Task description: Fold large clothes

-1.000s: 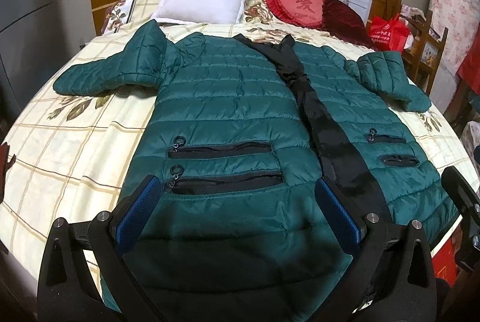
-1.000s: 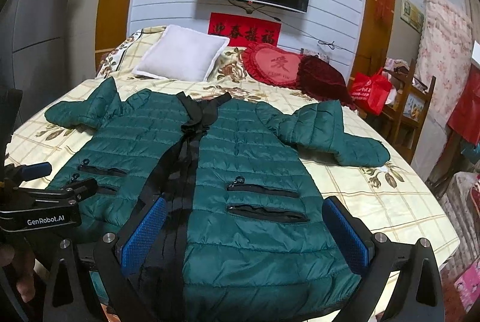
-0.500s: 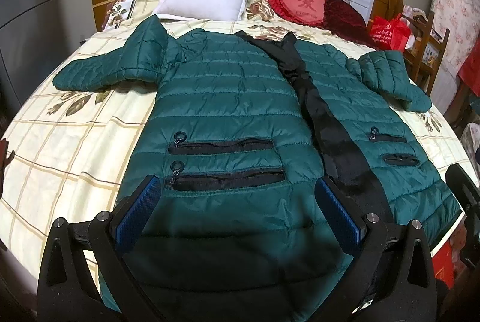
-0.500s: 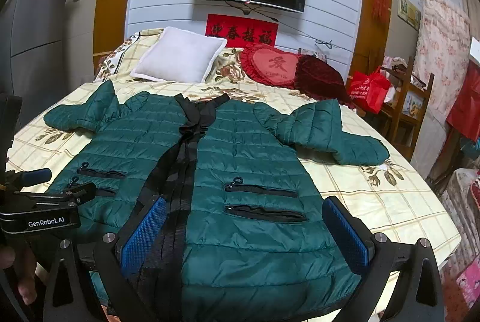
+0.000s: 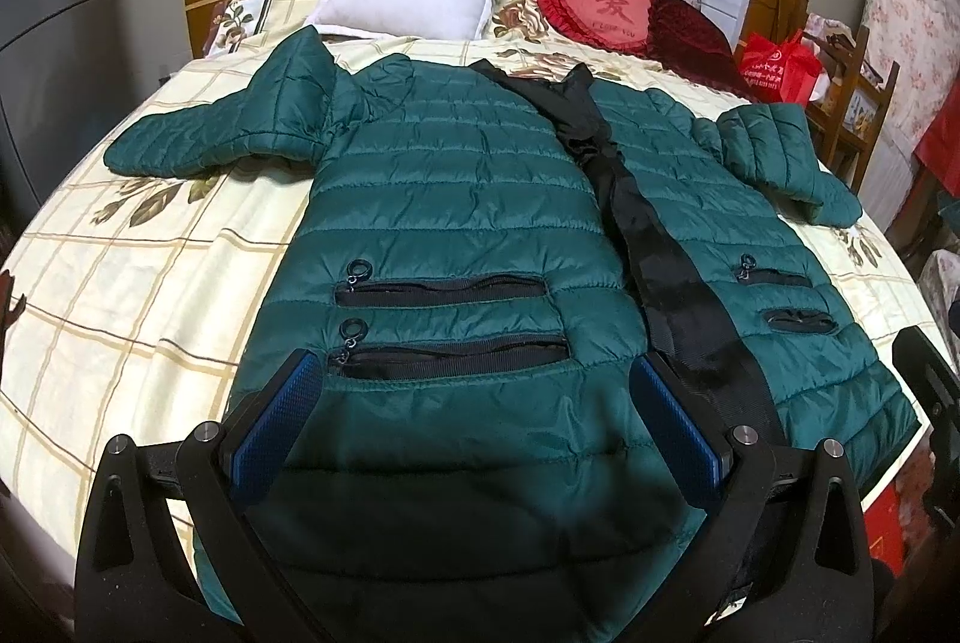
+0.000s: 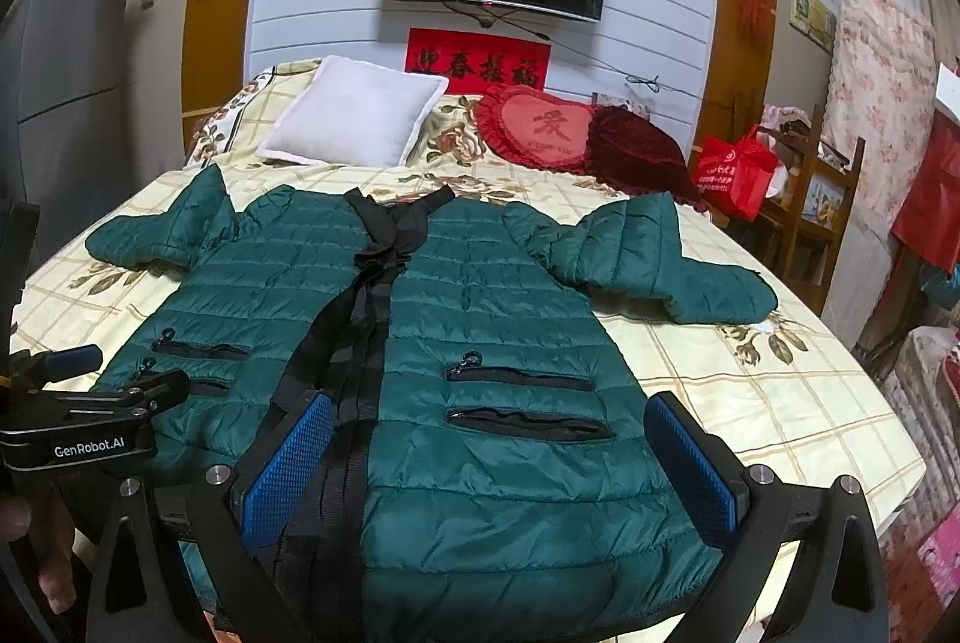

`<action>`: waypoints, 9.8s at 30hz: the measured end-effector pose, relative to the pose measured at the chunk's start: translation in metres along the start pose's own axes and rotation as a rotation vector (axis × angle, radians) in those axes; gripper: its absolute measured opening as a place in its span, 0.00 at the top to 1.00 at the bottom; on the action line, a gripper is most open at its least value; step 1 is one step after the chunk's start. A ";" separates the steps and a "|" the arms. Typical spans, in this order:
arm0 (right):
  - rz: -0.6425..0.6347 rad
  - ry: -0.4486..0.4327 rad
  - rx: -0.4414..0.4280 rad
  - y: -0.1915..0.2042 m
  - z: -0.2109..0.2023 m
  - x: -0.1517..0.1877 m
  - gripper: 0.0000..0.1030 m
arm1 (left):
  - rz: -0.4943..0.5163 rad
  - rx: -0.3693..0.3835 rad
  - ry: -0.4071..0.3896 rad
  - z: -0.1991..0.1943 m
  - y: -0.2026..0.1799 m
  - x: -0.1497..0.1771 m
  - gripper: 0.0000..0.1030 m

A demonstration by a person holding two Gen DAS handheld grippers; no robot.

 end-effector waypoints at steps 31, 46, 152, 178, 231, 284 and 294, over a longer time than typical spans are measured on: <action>0.032 -0.006 0.011 -0.011 -0.002 0.000 0.00 | -0.002 0.001 0.001 0.000 0.001 0.000 0.00; 0.027 -0.005 0.000 -0.011 -0.002 0.000 0.00 | -0.003 0.003 0.001 0.001 0.001 -0.001 0.00; -0.002 0.004 0.015 -0.005 -0.002 -0.001 0.00 | -0.052 0.018 0.012 -0.003 0.003 0.000 0.00; 0.024 -0.088 0.021 0.003 0.075 -0.036 0.00 | 0.089 0.021 -0.048 -0.008 -0.017 -0.006 0.00; -0.064 0.099 -0.064 0.036 0.119 -0.008 0.00 | -0.425 -0.247 -0.007 0.230 0.449 -0.144 0.07; 0.059 0.142 0.090 -0.048 0.094 0.015 0.00 | -0.259 0.326 -0.246 0.053 0.063 -0.186 0.93; 0.105 0.140 0.061 -0.061 0.100 0.014 0.00 | -0.331 0.366 -0.096 0.136 0.012 -0.121 0.93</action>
Point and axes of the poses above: each gripper's, at about its wrist camera, not at the fingertips, and z roughly the way its jaws point, y to its left, x to its underside, the point moved 9 cm from there along z, roughly the way its jaws point, and after that the axes turned 10 degrees about -y, right-handed, at the moved point
